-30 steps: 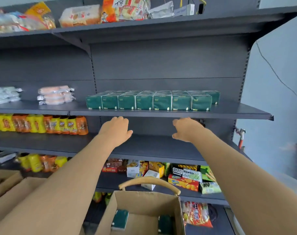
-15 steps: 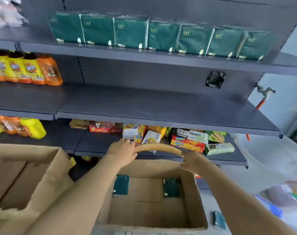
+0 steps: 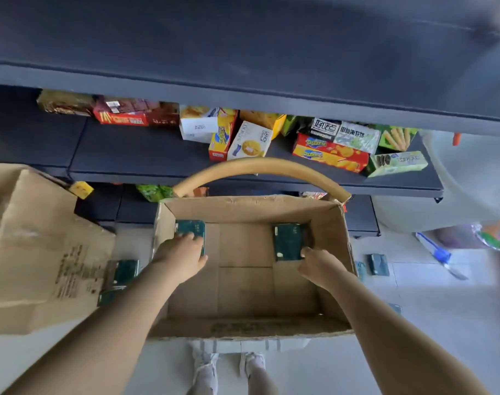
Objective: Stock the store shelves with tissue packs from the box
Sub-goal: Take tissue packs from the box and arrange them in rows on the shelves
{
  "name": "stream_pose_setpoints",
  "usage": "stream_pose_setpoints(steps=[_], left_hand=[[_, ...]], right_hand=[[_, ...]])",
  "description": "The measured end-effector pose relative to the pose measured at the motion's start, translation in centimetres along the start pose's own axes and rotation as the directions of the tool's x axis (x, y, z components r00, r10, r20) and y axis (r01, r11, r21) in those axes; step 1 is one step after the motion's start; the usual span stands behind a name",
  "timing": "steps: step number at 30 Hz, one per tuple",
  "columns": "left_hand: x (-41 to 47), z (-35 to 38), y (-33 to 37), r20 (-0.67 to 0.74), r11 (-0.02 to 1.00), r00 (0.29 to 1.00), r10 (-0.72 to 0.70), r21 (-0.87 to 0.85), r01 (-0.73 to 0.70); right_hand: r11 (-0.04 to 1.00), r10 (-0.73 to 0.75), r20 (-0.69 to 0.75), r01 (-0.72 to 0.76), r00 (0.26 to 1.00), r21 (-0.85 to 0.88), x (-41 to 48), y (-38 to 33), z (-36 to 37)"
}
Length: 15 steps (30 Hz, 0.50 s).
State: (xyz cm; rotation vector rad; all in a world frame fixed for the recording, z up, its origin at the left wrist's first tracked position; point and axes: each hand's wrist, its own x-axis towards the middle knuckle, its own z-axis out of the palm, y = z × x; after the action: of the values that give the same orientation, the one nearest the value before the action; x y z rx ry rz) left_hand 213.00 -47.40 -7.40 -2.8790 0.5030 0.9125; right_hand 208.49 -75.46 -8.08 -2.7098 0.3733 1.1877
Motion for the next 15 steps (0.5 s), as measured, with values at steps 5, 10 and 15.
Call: stream_pose_setpoints(steps=[5,10,15], left_hand=[[3.0,5.3,-0.5,0.042,0.997,0.999,-0.032,0.075,0.029],[5.5,10.0,-0.4,0.061,0.998,0.997,-0.056,0.012,0.055],[6.3,13.3,-0.2,0.050,0.994,0.995,-0.087,-0.068,0.090]], right_hand=[[0.994,0.058,0.039,-0.061,0.998,0.085,5.7,1.0,3.6],[0.953,0.192,-0.048,-0.175,0.980,0.246,10.7,1.0,7.1],[0.851,0.357,-0.156,-0.252,0.921,0.461,13.7,0.8,9.4]])
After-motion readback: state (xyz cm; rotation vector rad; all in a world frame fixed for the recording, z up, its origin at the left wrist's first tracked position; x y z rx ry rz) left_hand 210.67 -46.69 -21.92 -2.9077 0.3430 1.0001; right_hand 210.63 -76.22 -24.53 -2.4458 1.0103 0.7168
